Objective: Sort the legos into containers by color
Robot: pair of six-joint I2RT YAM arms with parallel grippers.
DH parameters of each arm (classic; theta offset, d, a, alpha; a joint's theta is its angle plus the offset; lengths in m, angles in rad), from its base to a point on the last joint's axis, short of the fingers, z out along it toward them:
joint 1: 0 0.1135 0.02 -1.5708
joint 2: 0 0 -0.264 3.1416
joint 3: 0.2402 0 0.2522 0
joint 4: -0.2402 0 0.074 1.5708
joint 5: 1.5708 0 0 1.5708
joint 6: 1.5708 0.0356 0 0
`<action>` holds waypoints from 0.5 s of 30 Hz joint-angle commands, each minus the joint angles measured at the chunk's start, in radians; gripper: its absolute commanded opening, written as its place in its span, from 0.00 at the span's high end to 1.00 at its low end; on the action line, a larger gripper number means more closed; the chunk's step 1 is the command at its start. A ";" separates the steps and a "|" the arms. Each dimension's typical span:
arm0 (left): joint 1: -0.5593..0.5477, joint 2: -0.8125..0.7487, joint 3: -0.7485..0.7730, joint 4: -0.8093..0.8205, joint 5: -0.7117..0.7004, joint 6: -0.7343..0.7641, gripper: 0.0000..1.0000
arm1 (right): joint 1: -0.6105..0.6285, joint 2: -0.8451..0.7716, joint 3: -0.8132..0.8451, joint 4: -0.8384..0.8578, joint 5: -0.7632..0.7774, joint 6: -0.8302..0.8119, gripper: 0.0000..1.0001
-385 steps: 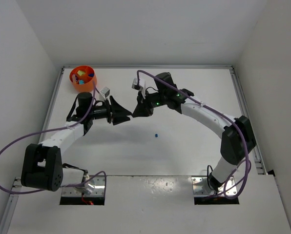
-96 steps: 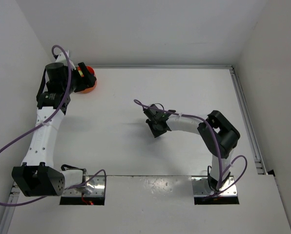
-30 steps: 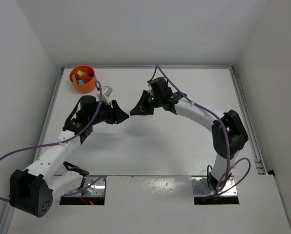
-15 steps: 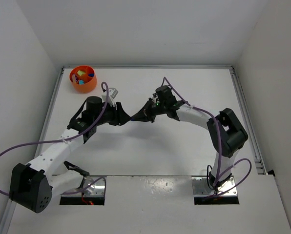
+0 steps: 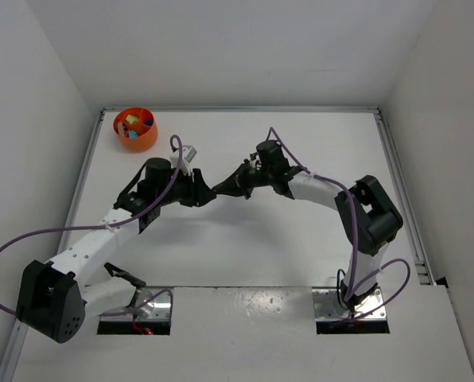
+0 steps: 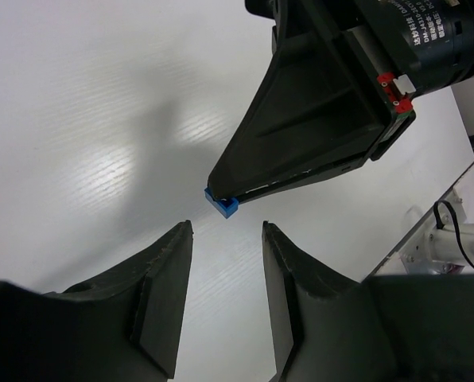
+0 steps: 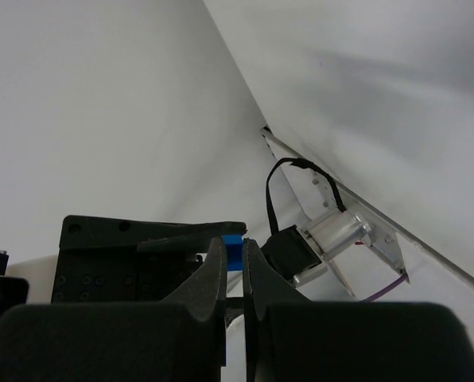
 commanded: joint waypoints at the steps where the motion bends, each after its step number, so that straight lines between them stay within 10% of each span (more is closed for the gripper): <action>1: -0.011 -0.004 0.018 0.033 -0.013 0.009 0.54 | -0.004 -0.003 -0.001 0.057 -0.034 0.039 1.00; 15: -0.011 -0.004 0.018 0.042 -0.042 0.000 0.58 | 0.015 -0.003 -0.031 0.080 -0.034 0.059 1.00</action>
